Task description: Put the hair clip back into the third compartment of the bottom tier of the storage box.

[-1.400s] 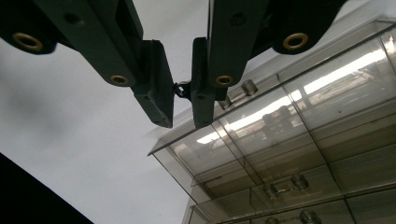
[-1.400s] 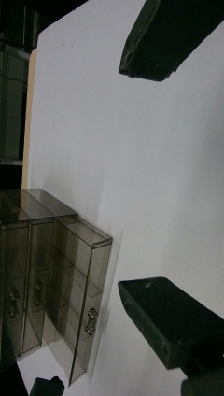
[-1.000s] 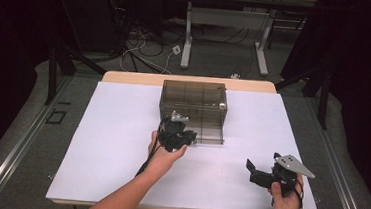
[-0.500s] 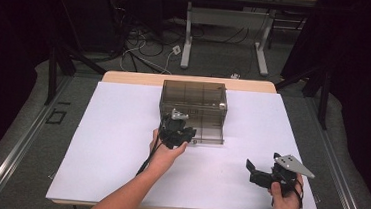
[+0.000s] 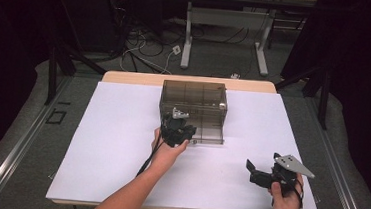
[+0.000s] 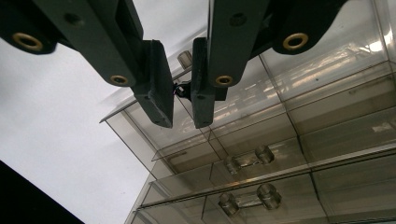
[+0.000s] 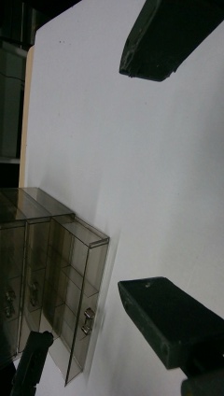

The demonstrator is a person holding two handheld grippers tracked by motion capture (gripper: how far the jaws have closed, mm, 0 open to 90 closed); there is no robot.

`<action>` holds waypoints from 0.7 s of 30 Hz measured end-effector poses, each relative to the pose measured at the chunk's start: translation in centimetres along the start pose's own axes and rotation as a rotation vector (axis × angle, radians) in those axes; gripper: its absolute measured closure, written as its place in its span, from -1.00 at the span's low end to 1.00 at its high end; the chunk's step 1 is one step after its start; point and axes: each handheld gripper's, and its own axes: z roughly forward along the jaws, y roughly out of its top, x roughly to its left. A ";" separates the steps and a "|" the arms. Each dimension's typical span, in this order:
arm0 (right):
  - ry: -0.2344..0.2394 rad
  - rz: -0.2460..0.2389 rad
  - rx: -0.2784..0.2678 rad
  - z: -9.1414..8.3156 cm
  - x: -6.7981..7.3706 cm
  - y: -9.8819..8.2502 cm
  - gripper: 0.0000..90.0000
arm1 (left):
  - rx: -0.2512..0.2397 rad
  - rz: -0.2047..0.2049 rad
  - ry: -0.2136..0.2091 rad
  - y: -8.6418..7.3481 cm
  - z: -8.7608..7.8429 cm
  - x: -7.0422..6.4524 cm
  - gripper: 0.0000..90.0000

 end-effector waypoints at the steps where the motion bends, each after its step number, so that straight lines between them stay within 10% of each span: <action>1: 0.001 0.000 -0.001 0.0 0.0 0.0 -1.00 | -0.002 -0.002 0.000 0.0 0.1 0.0 0.76; 21: 0.009 -0.003 0.007 0.1 0.1 0.0 -1.00 | -0.031 -0.017 0.000 0.0 1.6 -0.2 0.76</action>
